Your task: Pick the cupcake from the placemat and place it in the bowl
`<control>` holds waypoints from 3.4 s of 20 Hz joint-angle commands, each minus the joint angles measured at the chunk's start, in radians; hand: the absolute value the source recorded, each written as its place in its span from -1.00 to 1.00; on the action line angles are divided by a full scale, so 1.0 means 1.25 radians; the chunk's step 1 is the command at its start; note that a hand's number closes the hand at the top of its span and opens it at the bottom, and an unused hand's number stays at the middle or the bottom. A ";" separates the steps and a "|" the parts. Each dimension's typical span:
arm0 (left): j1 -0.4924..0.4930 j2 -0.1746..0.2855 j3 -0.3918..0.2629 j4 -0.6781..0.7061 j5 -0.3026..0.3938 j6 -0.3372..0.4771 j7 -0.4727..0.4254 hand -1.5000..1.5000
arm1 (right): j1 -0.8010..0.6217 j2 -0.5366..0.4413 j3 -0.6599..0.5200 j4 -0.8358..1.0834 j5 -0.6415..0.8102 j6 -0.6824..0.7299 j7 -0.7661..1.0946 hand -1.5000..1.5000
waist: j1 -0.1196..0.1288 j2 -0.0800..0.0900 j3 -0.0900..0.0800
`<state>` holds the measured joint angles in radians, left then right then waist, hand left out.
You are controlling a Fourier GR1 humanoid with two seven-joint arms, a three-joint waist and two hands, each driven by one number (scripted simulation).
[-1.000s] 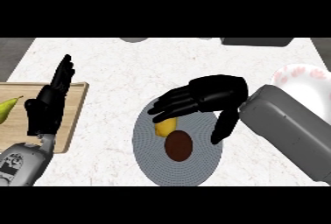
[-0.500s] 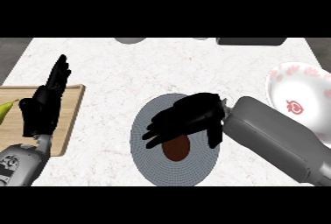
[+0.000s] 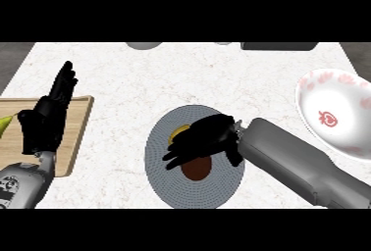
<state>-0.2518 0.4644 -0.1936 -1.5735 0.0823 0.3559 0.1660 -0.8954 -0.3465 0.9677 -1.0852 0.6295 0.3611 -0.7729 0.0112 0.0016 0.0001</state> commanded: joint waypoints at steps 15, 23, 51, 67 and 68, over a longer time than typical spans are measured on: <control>0.037 -0.058 0.053 0.014 -0.055 -0.051 -0.044 0.00 | 0.065 0.180 0.006 0.174 0.224 -0.099 -0.094 1.00 | -0.003 -0.001 0.000; 0.008 -0.051 0.098 -0.023 -0.066 -0.088 0.022 0.00 | 0.042 0.229 -0.097 0.272 0.258 -0.129 -0.183 1.00 | -0.001 0.000 0.000; 0.117 -0.044 0.144 -0.025 -0.077 -0.054 -0.001 0.00 | 0.798 0.181 -0.362 -0.599 0.108 -0.324 0.661 1.00 | -0.106 -0.027 -0.004; 0.035 -0.081 0.124 -0.020 -0.072 -0.123 0.006 0.00 | 0.795 0.061 -0.874 -0.841 -0.211 -0.230 0.777 1.00 | -0.011 0.000 0.001; 0.030 -0.115 0.088 -0.033 -0.120 -0.083 0.026 0.00 | 0.699 0.082 -0.845 -0.761 -0.154 -0.252 0.803 1.00 | -0.005 0.000 0.000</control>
<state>-0.1983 0.3468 -0.0673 -1.6041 -0.0435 0.2457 0.1741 0.1093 -0.2339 0.0296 -2.1739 0.4824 0.0634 0.2566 -0.0096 -0.0010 0.0001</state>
